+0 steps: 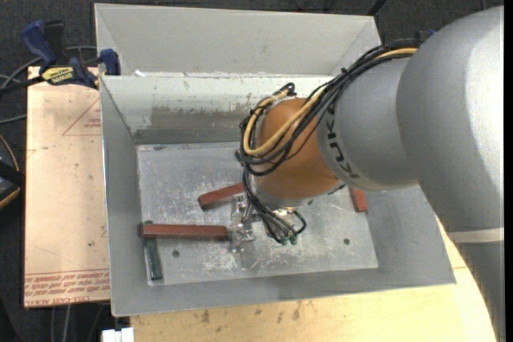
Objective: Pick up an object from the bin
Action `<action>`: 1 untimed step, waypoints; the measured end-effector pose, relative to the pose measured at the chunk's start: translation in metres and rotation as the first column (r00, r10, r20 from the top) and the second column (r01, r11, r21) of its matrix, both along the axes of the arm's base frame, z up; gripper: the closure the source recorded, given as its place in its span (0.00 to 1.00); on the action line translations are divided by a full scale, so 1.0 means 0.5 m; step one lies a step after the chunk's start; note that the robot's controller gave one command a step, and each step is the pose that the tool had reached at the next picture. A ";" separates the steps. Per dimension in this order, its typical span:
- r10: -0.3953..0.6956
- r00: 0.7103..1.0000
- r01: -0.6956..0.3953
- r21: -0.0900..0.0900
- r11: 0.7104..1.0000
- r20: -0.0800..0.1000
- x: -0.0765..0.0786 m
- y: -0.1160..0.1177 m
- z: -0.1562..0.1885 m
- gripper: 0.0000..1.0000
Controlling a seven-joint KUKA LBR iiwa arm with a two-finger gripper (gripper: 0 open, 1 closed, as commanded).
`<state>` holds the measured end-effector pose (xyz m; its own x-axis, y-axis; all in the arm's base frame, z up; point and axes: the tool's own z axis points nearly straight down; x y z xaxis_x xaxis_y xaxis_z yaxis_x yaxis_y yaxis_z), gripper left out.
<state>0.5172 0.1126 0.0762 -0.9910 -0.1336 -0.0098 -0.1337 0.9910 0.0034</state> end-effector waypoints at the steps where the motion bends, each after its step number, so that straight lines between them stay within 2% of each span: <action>1: -0.001 1.000 0.001 -0.001 1.000 -0.003 -0.002 -0.001 -0.004 0.00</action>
Offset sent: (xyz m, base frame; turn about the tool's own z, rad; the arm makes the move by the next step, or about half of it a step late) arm 0.0000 0.0000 0.0000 0.0000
